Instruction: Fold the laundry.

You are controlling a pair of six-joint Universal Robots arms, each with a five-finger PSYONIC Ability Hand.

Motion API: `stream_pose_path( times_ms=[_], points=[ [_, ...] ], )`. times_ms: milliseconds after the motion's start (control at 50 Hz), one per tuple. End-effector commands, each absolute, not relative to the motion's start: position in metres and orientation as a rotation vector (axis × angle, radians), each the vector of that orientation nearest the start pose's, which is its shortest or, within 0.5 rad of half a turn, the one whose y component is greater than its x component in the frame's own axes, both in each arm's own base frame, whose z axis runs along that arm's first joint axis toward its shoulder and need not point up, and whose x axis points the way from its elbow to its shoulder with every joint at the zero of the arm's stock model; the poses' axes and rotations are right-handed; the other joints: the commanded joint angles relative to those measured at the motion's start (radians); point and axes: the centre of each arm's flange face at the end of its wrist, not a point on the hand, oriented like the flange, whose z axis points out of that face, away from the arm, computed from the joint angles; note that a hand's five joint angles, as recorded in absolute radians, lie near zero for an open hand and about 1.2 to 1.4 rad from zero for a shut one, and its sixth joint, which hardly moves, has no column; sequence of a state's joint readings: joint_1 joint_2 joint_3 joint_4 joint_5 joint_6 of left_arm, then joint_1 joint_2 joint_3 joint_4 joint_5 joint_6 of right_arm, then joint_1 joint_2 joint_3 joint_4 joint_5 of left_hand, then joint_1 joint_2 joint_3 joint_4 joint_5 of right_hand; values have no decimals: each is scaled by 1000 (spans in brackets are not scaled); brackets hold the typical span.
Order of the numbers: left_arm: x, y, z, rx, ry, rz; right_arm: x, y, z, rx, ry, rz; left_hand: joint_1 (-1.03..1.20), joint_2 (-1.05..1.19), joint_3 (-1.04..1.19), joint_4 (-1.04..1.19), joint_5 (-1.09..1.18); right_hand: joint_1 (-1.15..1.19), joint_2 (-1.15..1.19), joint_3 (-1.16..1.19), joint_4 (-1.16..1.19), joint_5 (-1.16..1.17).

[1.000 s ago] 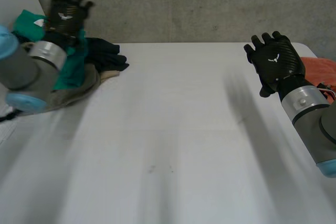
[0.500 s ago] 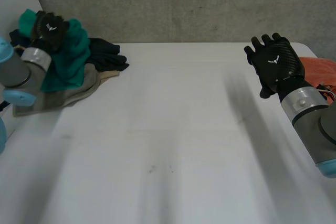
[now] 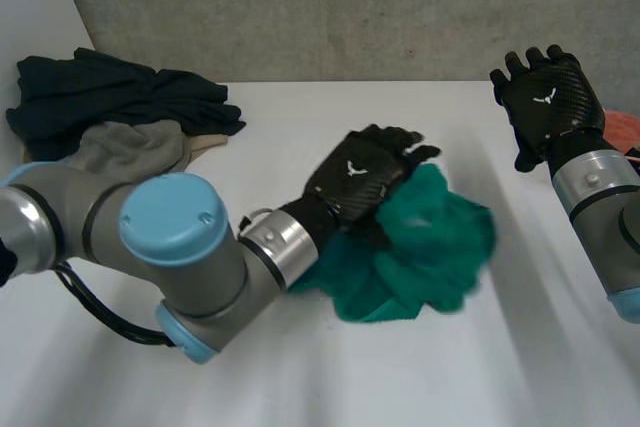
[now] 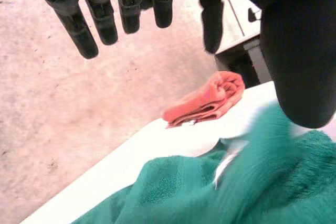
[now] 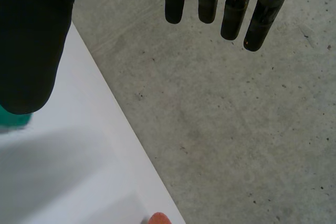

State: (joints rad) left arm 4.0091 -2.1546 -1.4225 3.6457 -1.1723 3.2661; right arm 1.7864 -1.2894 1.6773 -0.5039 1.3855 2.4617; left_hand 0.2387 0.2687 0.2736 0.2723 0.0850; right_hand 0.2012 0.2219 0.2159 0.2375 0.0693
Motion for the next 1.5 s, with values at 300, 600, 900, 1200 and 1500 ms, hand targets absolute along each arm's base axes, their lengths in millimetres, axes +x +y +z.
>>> stream_pose_path(
  times_ms=[300, 600, 900, 1200, 1500],
  points=[
    [-284, -270, 202, -781, -2033, 1769, 244, -269, 218, -1286, 2186, -1867, 25, -5, -10, -9, 4, -27, -47, -41, -63, -69],
    [-311, -218, 151, -971, -2088, 1518, 254, -266, 189, -1227, 2263, -1653, 142, 112, 107, 109, 121, -27, -47, -41, -63, -69],
    [-347, -215, 129, -1052, -2012, 1500, 258, -268, 169, -1245, 2282, -1599, 239, 209, 204, 205, 218, 893, 872, 878, 857, 850],
    [-357, -235, 129, -1105, -2033, 1686, 249, -275, 205, -1224, 2202, -1821, 1158, 1128, 1123, 1124, 1137, 1195, 1174, 1180, 1159, 1152],
    [-314, -229, 248, -926, -1894, 2074, 194, -295, 285, -1349, 2199, -2230, 1158, 1128, 1123, 1124, 1137, 1195, 1174, 1180, 1159, 1152]
  ],
)
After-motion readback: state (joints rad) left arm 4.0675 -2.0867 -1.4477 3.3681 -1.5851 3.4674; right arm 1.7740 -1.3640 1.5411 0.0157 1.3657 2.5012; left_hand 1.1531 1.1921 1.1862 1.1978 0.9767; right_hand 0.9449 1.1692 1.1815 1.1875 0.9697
